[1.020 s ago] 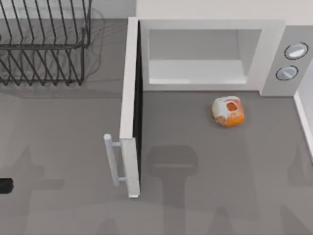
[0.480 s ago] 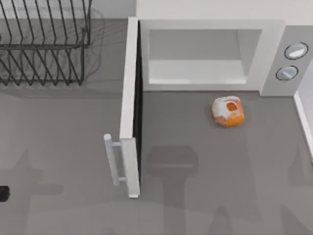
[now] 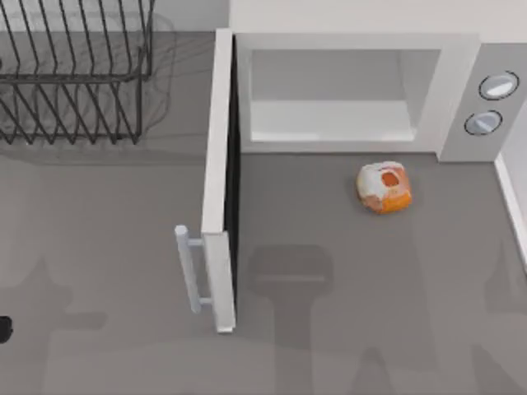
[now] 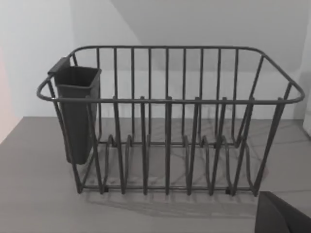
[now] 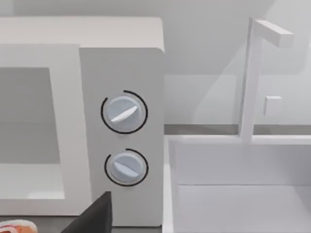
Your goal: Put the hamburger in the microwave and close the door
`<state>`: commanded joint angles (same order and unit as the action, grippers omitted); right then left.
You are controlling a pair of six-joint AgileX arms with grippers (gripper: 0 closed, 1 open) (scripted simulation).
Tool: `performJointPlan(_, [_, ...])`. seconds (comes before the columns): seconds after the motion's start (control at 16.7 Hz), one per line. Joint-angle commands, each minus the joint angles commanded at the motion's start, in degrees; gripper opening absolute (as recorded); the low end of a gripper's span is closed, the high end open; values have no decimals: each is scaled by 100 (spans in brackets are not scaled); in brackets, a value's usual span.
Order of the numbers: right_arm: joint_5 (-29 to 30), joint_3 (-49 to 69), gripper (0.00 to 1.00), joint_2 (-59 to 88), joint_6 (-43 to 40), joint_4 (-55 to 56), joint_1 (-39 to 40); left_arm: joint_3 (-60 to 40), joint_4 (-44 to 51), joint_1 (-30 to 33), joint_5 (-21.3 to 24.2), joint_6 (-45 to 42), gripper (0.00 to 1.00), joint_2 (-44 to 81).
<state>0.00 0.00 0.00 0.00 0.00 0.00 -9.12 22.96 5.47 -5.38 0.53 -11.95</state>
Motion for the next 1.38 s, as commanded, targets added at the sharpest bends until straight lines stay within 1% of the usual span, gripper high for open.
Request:
performJointPlan(0.12, [0,0,100,0,0,0,0,-218,96,169,-105,133,0,310])
performJointPlan(0.3, [0,0,100,0,0,0,0,-782,328,608,-377,484,0,1241])
performJointPlan(0.78, [0,0,100,0,0,0,0,-2658,875,2086,-1270,1708,0,5341])
performJointPlan(0.96, [0,0,100,0,0,0,0,-3178,939,2503,-1513,2071,0,6570])
performJointPlan(1.14, [0,0,100,0,0,0,0,-3497,955,2761,-1661,2300,0,7256])
performJointPlan(1.38, [0,0,100,0,0,0,0,-3574,955,2823,-1697,2356,0,7409])
